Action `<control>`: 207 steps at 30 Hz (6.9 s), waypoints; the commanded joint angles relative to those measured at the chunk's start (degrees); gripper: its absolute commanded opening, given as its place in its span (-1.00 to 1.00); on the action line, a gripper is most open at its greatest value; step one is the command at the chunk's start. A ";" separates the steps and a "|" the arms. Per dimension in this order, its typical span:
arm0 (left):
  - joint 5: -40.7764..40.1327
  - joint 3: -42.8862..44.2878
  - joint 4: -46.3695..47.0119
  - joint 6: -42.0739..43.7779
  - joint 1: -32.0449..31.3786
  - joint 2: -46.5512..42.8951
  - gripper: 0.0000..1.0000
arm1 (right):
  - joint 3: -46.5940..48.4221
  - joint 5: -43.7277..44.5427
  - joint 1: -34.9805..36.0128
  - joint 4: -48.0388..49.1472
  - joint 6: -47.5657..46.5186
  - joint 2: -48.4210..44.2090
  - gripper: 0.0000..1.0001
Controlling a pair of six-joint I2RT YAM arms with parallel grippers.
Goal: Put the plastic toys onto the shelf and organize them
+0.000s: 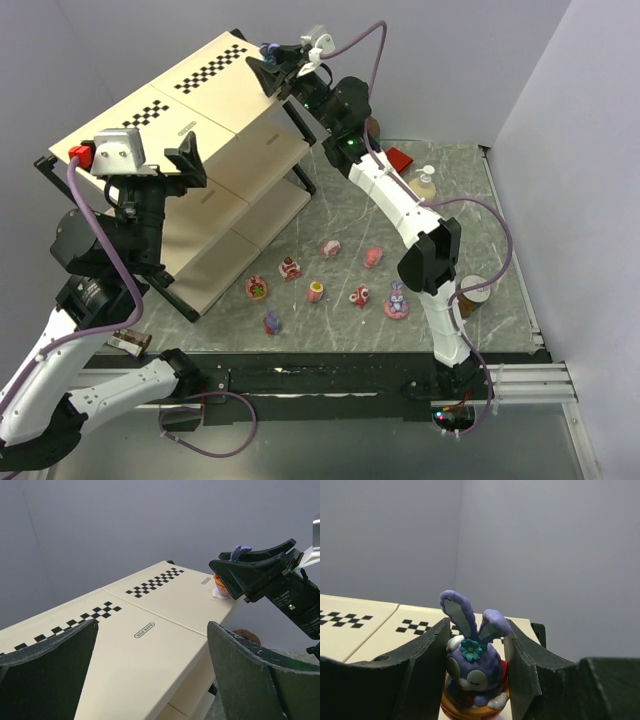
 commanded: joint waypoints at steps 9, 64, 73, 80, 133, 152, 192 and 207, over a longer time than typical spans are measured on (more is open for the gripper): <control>-0.85 -2.28 4.15 2.84 -0.04 -0.96 0.93 | 5.50 2.52 0.29 0.19 0.49 2.84 0.00; 29.10 4.58 -8.69 -11.22 -0.12 4.93 0.93 | -68.22 49.28 3.97 -31.33 12.16 -68.60 0.96; 37.73 6.77 -13.67 -14.73 -0.12 10.81 0.93 | -77.02 43.16 6.52 -52.36 25.01 -73.02 0.93; 35.19 2.29 -13.51 -18.51 -0.12 7.22 0.93 | -83.17 28.56 15.74 -42.37 20.02 -61.97 0.92; 20.77 -22.66 -50.62 -65.63 -23.77 14.86 0.37 | -96.71 57.37 24.98 -43.31 44.17 -60.97 0.83; 18.30 -31.37 -37.15 -62.37 -18.84 19.61 -0.14 | -96.89 56.40 25.07 -48.59 46.28 -64.93 0.81; 26.04 3.87 -53.41 -47.08 -15.77 16.10 -0.98 | -83.54 20.98 28.14 -29.34 -3.72 -67.75 0.94; 29.99 4.05 -52.27 -46.99 -15.77 11.97 -0.98 | -83.09 26.78 31.57 -23.56 -1.18 -62.73 0.40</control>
